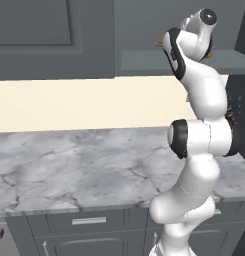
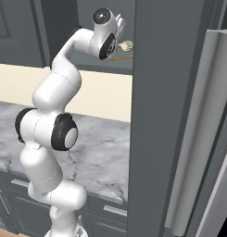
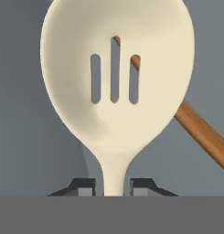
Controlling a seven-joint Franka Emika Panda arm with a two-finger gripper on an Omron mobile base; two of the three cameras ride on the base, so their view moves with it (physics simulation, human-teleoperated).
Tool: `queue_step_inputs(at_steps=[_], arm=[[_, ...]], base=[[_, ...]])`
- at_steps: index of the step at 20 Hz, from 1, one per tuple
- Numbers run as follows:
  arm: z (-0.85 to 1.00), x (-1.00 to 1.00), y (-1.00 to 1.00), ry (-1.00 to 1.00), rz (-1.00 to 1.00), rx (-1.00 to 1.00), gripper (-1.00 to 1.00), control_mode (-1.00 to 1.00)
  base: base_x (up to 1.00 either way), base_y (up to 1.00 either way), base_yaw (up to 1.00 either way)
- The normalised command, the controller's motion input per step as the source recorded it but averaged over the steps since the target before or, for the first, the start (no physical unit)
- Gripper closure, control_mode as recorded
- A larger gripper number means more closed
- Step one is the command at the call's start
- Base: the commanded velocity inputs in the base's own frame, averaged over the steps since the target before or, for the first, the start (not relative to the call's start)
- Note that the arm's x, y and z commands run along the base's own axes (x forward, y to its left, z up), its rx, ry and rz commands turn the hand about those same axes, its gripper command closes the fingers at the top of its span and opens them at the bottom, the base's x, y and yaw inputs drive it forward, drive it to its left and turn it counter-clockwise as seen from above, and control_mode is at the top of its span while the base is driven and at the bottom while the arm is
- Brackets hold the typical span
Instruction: Organize the utensils by type. Pick up the wooden spoons from the counter and place them in the open cabinet. Then pick up the metallic utensils from the counter and place them in the open drawer.
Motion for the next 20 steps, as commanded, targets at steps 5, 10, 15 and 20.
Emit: queue_step_inputs(at_steps=[5,10,15,20], arm=[[-0.10,0.11,-0.15,-0.07,0.00,0.00,-1.00,-1.00],[0.00,0.00,-0.18,-0.19,0.00,0.01,-1.00,-1.00],[-0.06,0.14,0.00,-0.02,0.00,-0.09,-1.00,-1.00],[0.00,-0.18,0.00,-0.08,0.03,-0.09,-1.00,-1.00]], base=[[0.00,0.00,0.00],[0.00,0.00,0.00],[0.00,0.00,0.00],[0.00,0.00,0.00]])
